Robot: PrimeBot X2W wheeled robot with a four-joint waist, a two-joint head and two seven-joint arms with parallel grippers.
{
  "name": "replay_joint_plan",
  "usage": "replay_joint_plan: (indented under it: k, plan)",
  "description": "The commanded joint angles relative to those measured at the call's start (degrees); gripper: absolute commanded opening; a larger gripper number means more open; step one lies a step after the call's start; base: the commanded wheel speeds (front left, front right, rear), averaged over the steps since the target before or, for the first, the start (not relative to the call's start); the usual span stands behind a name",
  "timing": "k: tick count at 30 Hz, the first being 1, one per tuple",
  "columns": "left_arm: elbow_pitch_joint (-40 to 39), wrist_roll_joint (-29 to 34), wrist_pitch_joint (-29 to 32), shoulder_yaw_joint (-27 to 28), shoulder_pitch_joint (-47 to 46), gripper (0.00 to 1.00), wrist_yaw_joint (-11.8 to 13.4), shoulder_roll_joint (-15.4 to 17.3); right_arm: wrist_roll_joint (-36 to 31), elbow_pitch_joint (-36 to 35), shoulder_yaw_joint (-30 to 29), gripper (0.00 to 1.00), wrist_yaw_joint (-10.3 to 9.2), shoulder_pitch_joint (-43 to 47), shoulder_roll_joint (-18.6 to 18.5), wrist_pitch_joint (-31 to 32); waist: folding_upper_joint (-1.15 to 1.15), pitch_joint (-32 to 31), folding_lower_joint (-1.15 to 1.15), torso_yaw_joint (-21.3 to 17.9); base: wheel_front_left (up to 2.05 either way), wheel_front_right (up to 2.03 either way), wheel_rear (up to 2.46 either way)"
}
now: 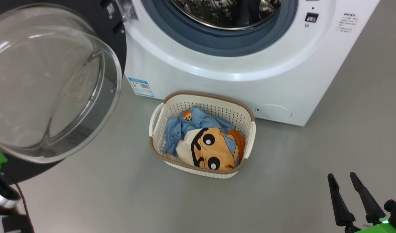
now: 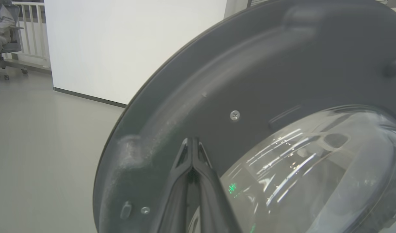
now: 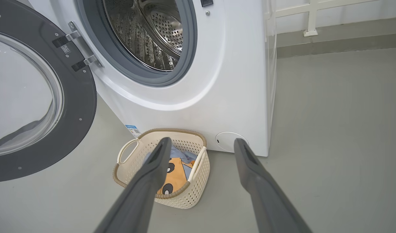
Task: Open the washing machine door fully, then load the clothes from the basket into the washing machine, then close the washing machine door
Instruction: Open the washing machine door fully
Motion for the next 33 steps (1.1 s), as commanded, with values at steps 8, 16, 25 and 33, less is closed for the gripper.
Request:
replay_joint_plan:
  k: [8,16,25,33]
  plan:
    - [-10.4,-3.4,-0.3,-8.3,8.1,0.93,-5.3,1.7,-0.3,-0.7,1.5,1.00,0.17,0.0,1.4,-0.7,0.00,-4.9,0.00,-0.3,0.00,0.00,0.00]
    - [-16.6,-4.4,-0.3,-22.9,16.2,1.00,-7.2,1.7,-1.2,-0.6,1.1,1.00,0.17,0.8,3.0,-0.7,0.00,-8.5,0.00,-3.8,0.00,0.00,0.00]
    - [-13.8,-5.0,-0.3,-29.3,23.0,1.00,-10.5,1.6,-2.6,-1.1,2.6,1.00,0.17,1.2,2.9,-0.7,0.00,-10.4,0.00,-10.7,0.00,0.00,0.00]
    - [-14.8,-5.2,-0.3,-29.1,29.0,1.00,-11.9,1.6,-2.7,-1.4,3.0,1.00,0.17,1.0,2.3,-0.7,0.00,-10.8,0.00,-16.7,0.00,0.00,0.00]
